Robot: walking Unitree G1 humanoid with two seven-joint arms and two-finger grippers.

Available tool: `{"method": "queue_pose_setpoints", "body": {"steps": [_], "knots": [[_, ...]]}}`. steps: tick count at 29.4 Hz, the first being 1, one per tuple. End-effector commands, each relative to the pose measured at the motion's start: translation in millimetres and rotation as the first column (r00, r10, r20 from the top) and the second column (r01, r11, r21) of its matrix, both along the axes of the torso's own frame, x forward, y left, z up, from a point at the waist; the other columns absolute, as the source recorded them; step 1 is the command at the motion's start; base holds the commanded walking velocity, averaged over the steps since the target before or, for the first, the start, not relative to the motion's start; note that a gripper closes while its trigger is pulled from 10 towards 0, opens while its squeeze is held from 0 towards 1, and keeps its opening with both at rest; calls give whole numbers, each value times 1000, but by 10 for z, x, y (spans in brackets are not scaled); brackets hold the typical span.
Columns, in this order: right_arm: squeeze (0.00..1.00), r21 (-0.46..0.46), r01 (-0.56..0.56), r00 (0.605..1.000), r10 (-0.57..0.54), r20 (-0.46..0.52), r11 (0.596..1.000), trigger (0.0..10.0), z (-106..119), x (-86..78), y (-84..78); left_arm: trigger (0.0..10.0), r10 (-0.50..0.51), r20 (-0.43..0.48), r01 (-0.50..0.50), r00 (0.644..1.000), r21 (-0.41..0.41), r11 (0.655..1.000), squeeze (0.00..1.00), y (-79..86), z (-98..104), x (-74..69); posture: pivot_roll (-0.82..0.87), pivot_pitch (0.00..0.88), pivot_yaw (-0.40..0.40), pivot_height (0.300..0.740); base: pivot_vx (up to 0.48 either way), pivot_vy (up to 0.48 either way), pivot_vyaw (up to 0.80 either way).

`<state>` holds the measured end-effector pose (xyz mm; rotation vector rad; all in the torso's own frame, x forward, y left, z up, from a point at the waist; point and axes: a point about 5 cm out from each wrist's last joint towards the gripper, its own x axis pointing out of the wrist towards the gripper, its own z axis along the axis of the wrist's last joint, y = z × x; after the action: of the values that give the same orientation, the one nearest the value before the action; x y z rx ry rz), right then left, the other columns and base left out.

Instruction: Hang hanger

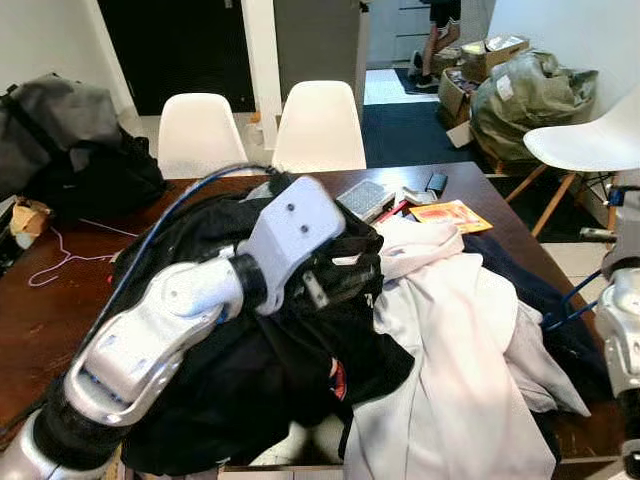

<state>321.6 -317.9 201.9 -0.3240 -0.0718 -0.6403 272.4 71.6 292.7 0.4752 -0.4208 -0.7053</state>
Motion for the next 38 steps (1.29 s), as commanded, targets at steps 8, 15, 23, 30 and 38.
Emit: {"method": "queue_pose_setpoints", "body": {"steps": [8, 15, 23, 30, 38], "knots": [[0, 62, -76, 994, 81, -75, 995, 10000, -356, 65, 178, 10000, 146, -36, -150, 989, -127, 980, 0, -234, -155, 119, -67, 8, 58, 736, 0, -54, -85], [0, 174, -108, 991, 119, -55, 979, 10000, -423, 73, 145, 10000, 284, -60, -290, 957, -163, 943, 0, -116, -237, 161, -65, 7, 53, 736, 0, -465, 0], [0, 181, -126, 988, 139, -65, 976, 10000, -463, 114, 157, 10000, 426, -138, -445, 894, -163, 880, 0, 82, -405, 145, -63, 7, 44, 736, 0, -240, 0], [0, 190, -171, 981, 185, -59, 967, 10000, -469, 133, 182, 10000, 572, -242, -609, 784, -115, 785, 0, 300, -629, -56, -67, 25, 26, 736, 0, 0, 0], [0, 155, -260, 958, 275, -81, 953, 10000, -461, 178, 262, 10000, 690, -267, -724, 673, -49, 688, 0, 626, -787, -152, -52, 36, 16, 736, 0, 0, 600]]}}
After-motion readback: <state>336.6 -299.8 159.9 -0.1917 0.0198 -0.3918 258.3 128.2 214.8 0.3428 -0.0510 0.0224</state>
